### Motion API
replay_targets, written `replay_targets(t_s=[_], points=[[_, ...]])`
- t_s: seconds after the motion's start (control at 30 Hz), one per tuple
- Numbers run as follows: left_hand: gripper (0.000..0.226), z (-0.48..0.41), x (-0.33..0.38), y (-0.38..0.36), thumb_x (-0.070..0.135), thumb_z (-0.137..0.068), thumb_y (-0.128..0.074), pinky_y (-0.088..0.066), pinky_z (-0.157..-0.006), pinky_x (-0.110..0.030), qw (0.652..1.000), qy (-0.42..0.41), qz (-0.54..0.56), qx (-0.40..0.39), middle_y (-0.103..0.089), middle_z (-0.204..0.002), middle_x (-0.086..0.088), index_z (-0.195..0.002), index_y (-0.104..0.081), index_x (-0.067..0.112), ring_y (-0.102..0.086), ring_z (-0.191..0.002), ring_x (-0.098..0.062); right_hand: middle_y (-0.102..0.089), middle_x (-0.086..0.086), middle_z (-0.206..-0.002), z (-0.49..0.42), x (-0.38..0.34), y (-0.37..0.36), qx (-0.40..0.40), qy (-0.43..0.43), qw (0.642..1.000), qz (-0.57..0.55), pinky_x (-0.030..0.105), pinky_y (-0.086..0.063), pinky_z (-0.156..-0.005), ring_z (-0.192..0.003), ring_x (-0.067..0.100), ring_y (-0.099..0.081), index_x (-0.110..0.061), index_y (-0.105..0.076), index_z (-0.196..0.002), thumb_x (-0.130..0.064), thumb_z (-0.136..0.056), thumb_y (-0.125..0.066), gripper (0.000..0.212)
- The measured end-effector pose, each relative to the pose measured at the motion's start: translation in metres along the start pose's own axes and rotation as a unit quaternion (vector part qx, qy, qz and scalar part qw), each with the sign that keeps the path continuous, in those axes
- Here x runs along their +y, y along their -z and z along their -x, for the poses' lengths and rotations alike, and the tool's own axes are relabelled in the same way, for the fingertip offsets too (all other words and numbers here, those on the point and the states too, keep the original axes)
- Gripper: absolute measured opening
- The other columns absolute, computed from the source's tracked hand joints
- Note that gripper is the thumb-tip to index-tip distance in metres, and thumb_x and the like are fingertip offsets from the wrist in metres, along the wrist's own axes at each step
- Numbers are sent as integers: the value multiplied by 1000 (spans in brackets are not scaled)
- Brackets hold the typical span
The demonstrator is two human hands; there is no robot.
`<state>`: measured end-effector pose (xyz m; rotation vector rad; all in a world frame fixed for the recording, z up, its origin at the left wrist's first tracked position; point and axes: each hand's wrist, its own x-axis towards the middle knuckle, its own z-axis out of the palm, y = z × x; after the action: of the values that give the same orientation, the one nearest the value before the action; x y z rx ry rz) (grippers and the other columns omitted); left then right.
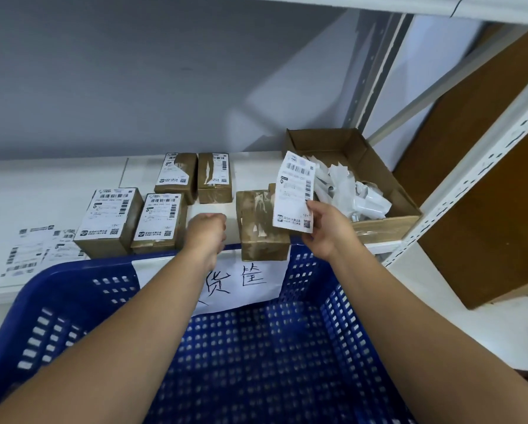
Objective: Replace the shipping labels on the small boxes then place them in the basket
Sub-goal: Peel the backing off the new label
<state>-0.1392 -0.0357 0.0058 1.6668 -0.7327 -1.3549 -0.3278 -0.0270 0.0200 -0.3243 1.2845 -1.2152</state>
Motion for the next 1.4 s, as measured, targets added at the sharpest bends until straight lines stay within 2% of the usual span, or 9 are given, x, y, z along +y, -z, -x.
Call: replay_targets(t_s=[0.13, 0.33, 0.53, 0.7, 0.8, 0.9, 1.07, 1.17, 1.4], points=[[26, -4, -15, -19, 33, -97, -49, -44, -98, -40, 999, -15, -24, -26, -62, -104, -11, -107, -60, 12, -58, -101, -30, -74, -2, -75, -4, 9, 0, -19, -36, 998, -38, 21, -44, -60, -56, 6, -67, -13, -65, -102, -16, -98, -52, 14], [35, -3, -22, -34, 37, -99, -43, -38, -73, -32, 994, -37, -94, -42, -62, -85, -7, -85, -61, 10, -56, -79, -24, -74, 0, -69, -2, 23, -8, -55, -34, 995, -75, 23, -50, -54, -52, 10, -68, -10, -63, -101, -12, -99, -49, 15], [14, 6, -23, -27, 20, -85, -55, -50, -76, -40, 993, -50, -86, -69, -65, -106, -17, -99, -52, 20, -63, -93, -34, -74, 4, -75, 12, 28, -16, -76, -35, 993, -87, 20, -51, -50, -59, 12, -69, -7, -64, -100, -9, -97, -48, 16], [23, 28, -13, -2, 38, -89, -61, -51, -77, -42, 995, -54, -42, -66, -62, -104, -14, -90, -43, 23, -59, -94, -30, -74, 5, -79, 40, 23, -26, -103, -20, 993, -63, 24, -51, -63, -66, 16, -69, -6, -64, -97, -6, -96, -47, 18], [40, 46, -3, 23, 37, -82, -71, -51, -90, -50, 997, -20, 4, -79, -61, -113, -13, -107, -43, 22, -60, -101, -29, -73, 6, -82, 64, 15, -30, -133, -10, 990, -47, 24, -49, -66, -73, 18, -65, -6, -62, -102, -6, -96, -46, 17], [64, 73, 11, 53, 20, -83, -71, -54, -83, -50, 992, -6, 38, -120, -64, -112, -10, -134, -33, 20, -64, -98, -28, -74, 7, -85, 92, 9, -36, -167, 8, 986, -16, 29, -49, -75, -81, 20, -66, -5, -62, -103, -7, -97, -46, 17], [58, 124, 21, 93, 9, -86, -65, -55, -74, -53, 983, -33, 51, -176, -66, -113, -8, -131, -36, 30, -64, -100, -29, -74, 14, -100, 138, 11, -42, -196, 35, 976, 84, 34, -55, -76, -83, 22, -70, 0, -62, -112, -10, -97, -53, 21], [90, 149, 17, 108, 14, -77, -72, -56, -72, -52, 978, -45, 52, -197, -67, -115, -3, -141, -20, 47, -67, -100, -25, -73, 18, -106, 156, 19, -41, -179, 50, 974, 128, 44, -53, -91, -94, 29, -69, 5, -61, -115, -12, -96, -57, 26], [77, 174, -1, 109, 8, -90, -58, -55, -66, -44, 979, -59, 38, -189, -74, -94, 8, -132, -21, 61, -72, -79, -15, -76, 9, -84, 177, 34, -24, -155, 59, 970, 179, 26, -55, -55, -68, 17, -71, -3, -65, -88, -10, -94, -60, 11]])
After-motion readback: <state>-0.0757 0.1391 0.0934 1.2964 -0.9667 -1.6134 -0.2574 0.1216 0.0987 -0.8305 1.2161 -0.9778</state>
